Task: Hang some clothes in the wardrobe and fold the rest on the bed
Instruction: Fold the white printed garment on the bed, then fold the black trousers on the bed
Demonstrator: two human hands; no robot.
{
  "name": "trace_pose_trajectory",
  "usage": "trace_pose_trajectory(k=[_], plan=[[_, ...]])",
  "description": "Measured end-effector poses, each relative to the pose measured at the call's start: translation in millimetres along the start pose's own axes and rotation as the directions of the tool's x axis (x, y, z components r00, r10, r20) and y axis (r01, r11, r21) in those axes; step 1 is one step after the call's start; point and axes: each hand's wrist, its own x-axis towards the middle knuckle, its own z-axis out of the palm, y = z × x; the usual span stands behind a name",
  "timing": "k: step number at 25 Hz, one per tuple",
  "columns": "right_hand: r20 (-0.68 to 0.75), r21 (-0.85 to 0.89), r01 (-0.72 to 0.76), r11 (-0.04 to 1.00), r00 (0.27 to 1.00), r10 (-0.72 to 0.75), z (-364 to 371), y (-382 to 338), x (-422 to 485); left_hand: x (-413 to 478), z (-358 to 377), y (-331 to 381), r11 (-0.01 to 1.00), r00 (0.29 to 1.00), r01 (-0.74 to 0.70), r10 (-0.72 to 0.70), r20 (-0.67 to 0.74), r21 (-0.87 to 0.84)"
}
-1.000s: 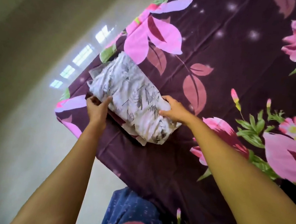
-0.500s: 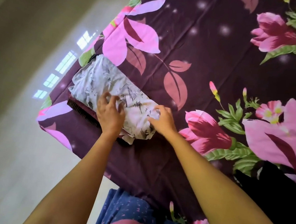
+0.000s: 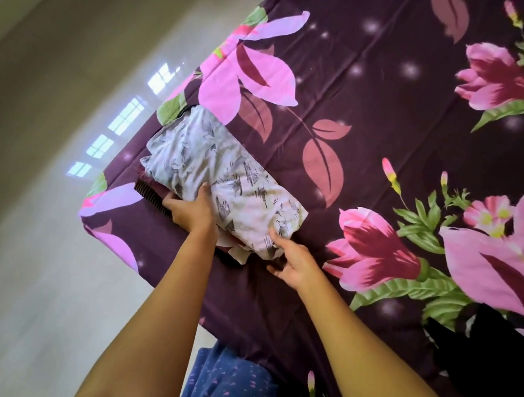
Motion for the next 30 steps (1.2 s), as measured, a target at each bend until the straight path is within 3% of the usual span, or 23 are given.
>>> trace_pose_trajectory(k=[2,5,7,10,12,13,15,17,19,21,24,27,30], plan=[[0.021,-0.014,0.017,1.000,1.000,-0.017,-3,-1,-8,4,-4,4,0.998,0.999,0.037,-0.037,0.015,-0.044],[0.236,0.046,-0.001,0.999,0.972,-0.010,-2,-1,-24,17,-14,13,0.979,0.990,-0.138,0.140,0.002,-0.153],[0.347,-0.033,-0.021,0.999,0.937,0.032,4,3,-32,30,-24,14,0.952,0.973,-0.229,0.229,-0.022,-0.203],[0.209,-0.253,-0.015,0.967,0.975,0.070,20,17,-27,39,-36,2,0.989,0.988,-0.148,0.147,-0.056,-0.023],[0.088,-0.379,0.015,0.925,0.996,0.020,23,24,-22,30,-40,-5,0.956,0.966,-0.247,0.256,-0.038,0.158],[0.061,-0.406,0.029,0.914,0.998,-0.004,23,24,-20,23,-41,-5,0.884,0.909,-0.408,0.417,0.011,0.228],[0.020,-0.458,0.061,0.887,0.998,-0.058,18,21,-20,10,-37,-7,0.603,0.674,-0.732,0.709,0.209,0.318],[-0.047,-0.565,0.112,0.818,0.985,-0.168,14,15,-23,-4,-26,-12,0.358,0.465,-0.878,0.796,0.388,0.318],[-0.100,-0.702,0.172,0.691,0.937,-0.336,8,3,-29,-20,-16,-14,0.280,0.414,-0.908,0.713,0.566,0.312],[-0.038,-0.850,0.222,0.477,0.879,-0.475,-7,-11,-39,-37,-8,-15,0.235,0.420,-0.907,0.480,0.770,0.349],[0.069,-0.948,0.231,0.218,0.818,-0.571,-48,-42,-63,-64,7,-8,0.012,0.315,-0.948,0.161,0.935,0.317],[0.151,-0.967,0.240,0.085,0.809,-0.568,-104,-72,-95,-113,25,13,-0.099,0.132,-0.987,-0.022,0.991,0.129],[0.155,-0.976,0.204,0.073,0.895,-0.419,-170,-89,-149,-192,44,29,-0.186,0.003,-0.980,-0.361,0.932,-0.069]])
